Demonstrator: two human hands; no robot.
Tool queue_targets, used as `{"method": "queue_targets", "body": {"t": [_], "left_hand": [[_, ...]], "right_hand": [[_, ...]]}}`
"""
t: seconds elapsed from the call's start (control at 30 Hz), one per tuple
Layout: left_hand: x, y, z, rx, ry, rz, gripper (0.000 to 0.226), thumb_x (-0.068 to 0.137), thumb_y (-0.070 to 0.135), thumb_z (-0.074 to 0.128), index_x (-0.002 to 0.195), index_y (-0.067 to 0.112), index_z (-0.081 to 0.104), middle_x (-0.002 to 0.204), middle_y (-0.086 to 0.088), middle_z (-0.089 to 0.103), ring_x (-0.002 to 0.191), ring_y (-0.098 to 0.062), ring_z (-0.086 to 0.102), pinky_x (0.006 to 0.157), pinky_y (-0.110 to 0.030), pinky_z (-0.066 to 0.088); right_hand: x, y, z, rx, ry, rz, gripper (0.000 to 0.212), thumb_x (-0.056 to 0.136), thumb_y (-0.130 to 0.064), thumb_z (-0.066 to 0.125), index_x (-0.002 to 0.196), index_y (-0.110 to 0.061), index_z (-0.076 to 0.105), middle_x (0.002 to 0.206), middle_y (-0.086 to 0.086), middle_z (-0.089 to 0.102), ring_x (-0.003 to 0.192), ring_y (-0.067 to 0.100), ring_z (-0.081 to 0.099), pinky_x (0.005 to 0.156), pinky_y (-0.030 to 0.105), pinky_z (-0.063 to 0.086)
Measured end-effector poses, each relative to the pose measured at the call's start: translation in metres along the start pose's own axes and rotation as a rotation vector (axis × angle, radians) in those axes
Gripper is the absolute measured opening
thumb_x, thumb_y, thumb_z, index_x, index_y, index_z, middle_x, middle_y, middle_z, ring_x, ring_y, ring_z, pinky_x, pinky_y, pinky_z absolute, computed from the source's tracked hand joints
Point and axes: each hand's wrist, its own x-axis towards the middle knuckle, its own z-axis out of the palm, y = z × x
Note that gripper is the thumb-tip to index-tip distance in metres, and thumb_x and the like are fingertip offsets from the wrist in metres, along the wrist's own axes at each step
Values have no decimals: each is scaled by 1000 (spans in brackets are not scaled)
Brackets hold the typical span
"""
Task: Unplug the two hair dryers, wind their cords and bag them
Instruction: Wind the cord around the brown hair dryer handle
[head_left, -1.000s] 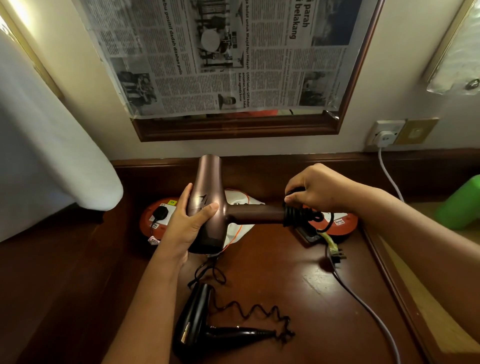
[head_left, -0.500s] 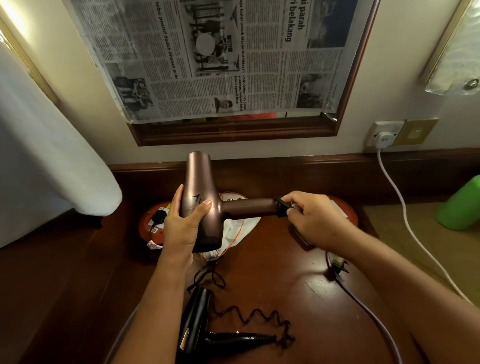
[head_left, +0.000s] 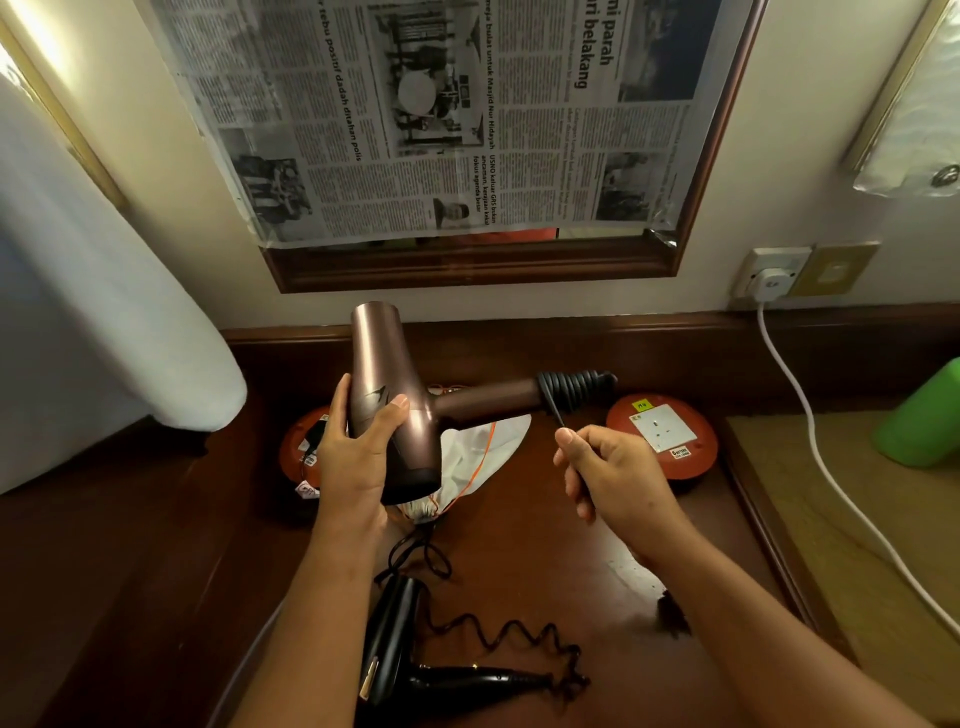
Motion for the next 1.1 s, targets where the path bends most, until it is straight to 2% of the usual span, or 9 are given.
{"method": "queue_targets", "body": {"t": [0.13, 0.33, 0.47, 0.57, 0.63, 0.8, 0.9, 1.0, 1.1], "left_hand": [[-1, 2, 0, -5, -1, -10, 76, 80, 16, 74, 145, 32, 38, 99, 12, 60, 86, -12, 66, 72, -28, 54], [-1, 7, -3, 0, -17, -12, 75, 81, 20, 73, 145, 35, 37, 99, 14, 56, 85, -12, 64, 66, -26, 53], [-1, 10, -4, 5, -22, -12, 72, 82, 20, 72, 144, 33, 38, 98, 14, 57, 82, -10, 64, 63, -24, 53], [1, 12, -6, -12, -44, -43, 73, 81, 22, 72, 145, 33, 38, 101, 11, 59, 87, -14, 66, 70, -30, 55], [1, 13, -7, 1, -52, -32, 74, 80, 23, 73, 145, 33, 38, 102, 11, 60, 86, -14, 67, 70, -30, 55], [4, 14, -11, 15, -80, -45, 74, 80, 23, 73, 145, 33, 38, 103, 10, 61, 85, -14, 68, 67, -29, 55], [4, 14, -13, 40, -102, -45, 73, 81, 23, 73, 145, 32, 38, 104, 10, 61, 86, -14, 67, 67, -28, 55], [5, 13, -15, 51, -117, -58, 71, 81, 22, 72, 144, 31, 40, 106, 7, 62, 85, -14, 67, 65, -28, 54], [7, 13, -18, 57, -161, -102, 68, 81, 24, 72, 142, 31, 43, 117, -4, 64, 91, -22, 68, 67, -31, 54]], "right_hand": [[2, 7, 1, 21, -25, 19, 46, 94, -41, 49, 71, -4, 60, 50, 7, 52, 42, 15, 44, 41, 21, 37], [9, 24, 2, 195, -220, 54, 28, 100, -20, 43, 90, -8, 66, 67, 4, 55, 53, 14, 42, 53, 26, 35], [15, 26, 1, 239, -238, 95, 40, 91, -38, 48, 82, -2, 62, 60, 7, 50, 47, 14, 37, 47, 27, 31], [20, 28, 1, 196, -261, 143, 52, 86, -52, 48, 76, -1, 58, 53, 7, 37, 42, 15, 28, 43, 24, 24], [25, 31, 0, 179, -277, 163, 53, 84, -54, 48, 75, -3, 59, 54, 4, 33, 43, 13, 24, 43, 24, 19], [41, 33, -9, 194, -395, 175, 36, 93, -37, 48, 92, -7, 68, 60, -1, 37, 49, 12, 28, 44, 23, 25], [48, 26, -18, 142, -395, 142, 30, 94, -28, 49, 98, -3, 66, 61, -1, 38, 50, 11, 30, 45, 22, 28], [54, 21, -20, 15, -340, 131, 28, 96, -26, 49, 93, -2, 64, 53, -5, 39, 44, 7, 32, 42, 21, 29], [59, 15, -22, -150, -305, 160, 27, 97, -25, 49, 78, -9, 61, 53, -5, 40, 40, 5, 31, 36, 16, 26]]}}
